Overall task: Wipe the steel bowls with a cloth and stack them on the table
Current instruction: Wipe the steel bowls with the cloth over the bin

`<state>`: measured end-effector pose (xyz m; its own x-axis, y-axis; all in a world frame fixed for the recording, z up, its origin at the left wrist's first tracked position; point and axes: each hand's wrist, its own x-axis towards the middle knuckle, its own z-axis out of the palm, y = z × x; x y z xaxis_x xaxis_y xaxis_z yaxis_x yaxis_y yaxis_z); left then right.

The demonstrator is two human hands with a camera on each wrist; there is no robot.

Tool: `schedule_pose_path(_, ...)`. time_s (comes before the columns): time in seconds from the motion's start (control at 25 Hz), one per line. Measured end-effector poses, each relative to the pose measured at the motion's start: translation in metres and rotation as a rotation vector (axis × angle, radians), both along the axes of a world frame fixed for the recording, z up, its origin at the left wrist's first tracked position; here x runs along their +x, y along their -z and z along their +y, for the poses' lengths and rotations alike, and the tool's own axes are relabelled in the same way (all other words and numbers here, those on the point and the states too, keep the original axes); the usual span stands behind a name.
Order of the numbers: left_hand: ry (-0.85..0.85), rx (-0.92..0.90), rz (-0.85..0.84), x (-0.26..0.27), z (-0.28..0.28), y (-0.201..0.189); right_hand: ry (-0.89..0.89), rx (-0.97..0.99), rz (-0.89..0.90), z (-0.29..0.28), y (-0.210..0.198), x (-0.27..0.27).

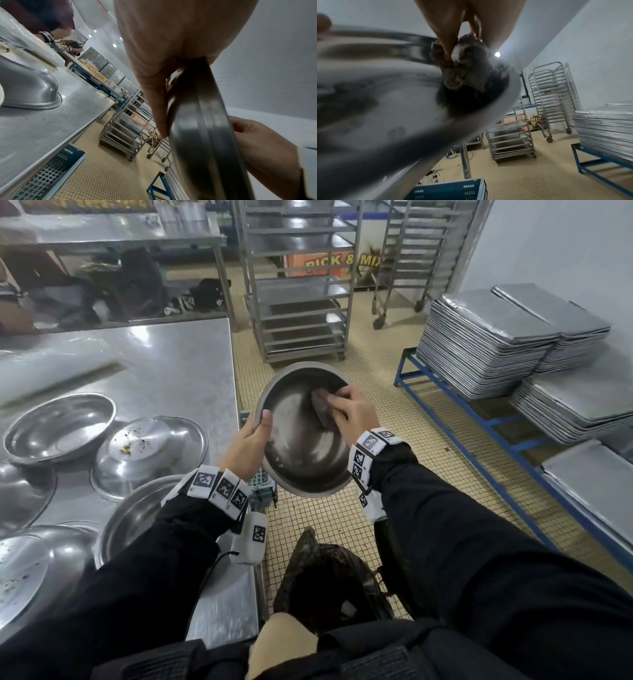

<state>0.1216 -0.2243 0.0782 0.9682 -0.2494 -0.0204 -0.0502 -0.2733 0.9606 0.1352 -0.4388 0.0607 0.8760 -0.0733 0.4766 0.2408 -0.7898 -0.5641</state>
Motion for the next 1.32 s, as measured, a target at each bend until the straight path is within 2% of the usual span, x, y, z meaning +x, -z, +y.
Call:
schedule_pose_path(0.08, -0.022, -0.05, -0.008, -0.002, -0.001, -0.007, -0.021, -0.098, 0.055, 0.002, 0.008, -0.006)
schedule_pose_path(0.16, -0.045, -0.073, -0.032, -0.003, -0.002, -0.016, -0.08, -0.093, 0.123, 0.006, 0.015, -0.02)
schedule_pose_path(0.32, -0.083, -0.123, -0.082, 0.0, 0.0, -0.021, -0.369, -0.146, 0.237, 0.022, 0.018, -0.041)
schedule_pose_path(0.56, -0.082, -0.059, -0.197, 0.006, -0.002, -0.006, -0.347, -0.302, 0.451, 0.017, 0.017, -0.043)
schedule_pose_path(0.64, -0.086, -0.039, -0.229, 0.005, -0.001, -0.005, -0.31, -0.235, 0.439, 0.01, 0.018, -0.05)
schedule_pose_path(0.68, -0.1, -0.041, -0.229, 0.004, -0.001, -0.005, -0.255, -0.15, 0.387, 0.01, 0.018, -0.053)
schedule_pose_path(0.8, -0.156, -0.058, -0.167, -0.004, -0.004, -0.009, -0.009, 0.264, 0.187, 0.028, 0.011, -0.063)
schedule_pose_path(0.88, -0.176, -0.094, -0.126, -0.013, -0.01, -0.012, -0.002, 0.335, 0.142, 0.056, 0.004, -0.067)
schedule_pose_path(1.0, -0.21, -0.177, -0.132, -0.015, -0.013, -0.011, -0.281, 0.127, 0.195, 0.091, 0.01, -0.076)
schedule_pose_path(1.04, -0.225, -0.182, -0.136, -0.014, -0.012, -0.011, -0.325, 0.037, 0.196, 0.091, 0.018, -0.077)
schedule_pose_path(1.2, -0.21, -0.132, -0.185, -0.014, -0.006, -0.015, -0.173, -0.363, 0.247, 0.052, 0.046, -0.066)
schedule_pose_path(1.24, -0.19, -0.132, -0.199, -0.016, -0.007, -0.017, -0.163, -0.367, 0.258, 0.049, 0.047, -0.064)
schedule_pose_path(1.32, -0.174, -0.118, -0.233, -0.02, -0.011, -0.021, -0.227, -0.229, 0.222, 0.061, 0.04, -0.063)
